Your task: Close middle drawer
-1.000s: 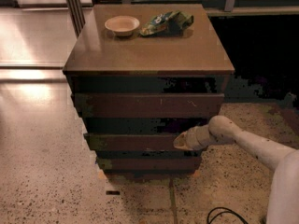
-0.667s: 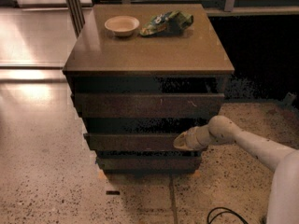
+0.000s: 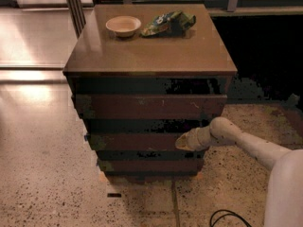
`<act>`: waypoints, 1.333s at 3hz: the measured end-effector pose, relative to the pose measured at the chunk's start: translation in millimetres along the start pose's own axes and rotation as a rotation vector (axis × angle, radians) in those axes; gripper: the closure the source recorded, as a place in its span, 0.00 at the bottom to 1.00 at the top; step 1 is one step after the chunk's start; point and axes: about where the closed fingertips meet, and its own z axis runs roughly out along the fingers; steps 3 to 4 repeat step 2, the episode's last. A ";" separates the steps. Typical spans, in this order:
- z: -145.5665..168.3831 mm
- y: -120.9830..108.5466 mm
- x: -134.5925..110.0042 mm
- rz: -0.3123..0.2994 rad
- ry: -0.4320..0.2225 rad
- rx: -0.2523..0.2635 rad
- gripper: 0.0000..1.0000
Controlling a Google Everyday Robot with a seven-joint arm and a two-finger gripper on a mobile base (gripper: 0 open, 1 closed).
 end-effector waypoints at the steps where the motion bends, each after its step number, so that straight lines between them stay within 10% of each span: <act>1: 1.4 -15.0 4.4 -0.020 0.012 0.027 1.00; 4: 1.4 -15.0 4.4 -0.020 0.012 0.027 1.00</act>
Offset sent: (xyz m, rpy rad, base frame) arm 0.0152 -0.0040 0.0013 -0.0135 -0.0325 -0.0047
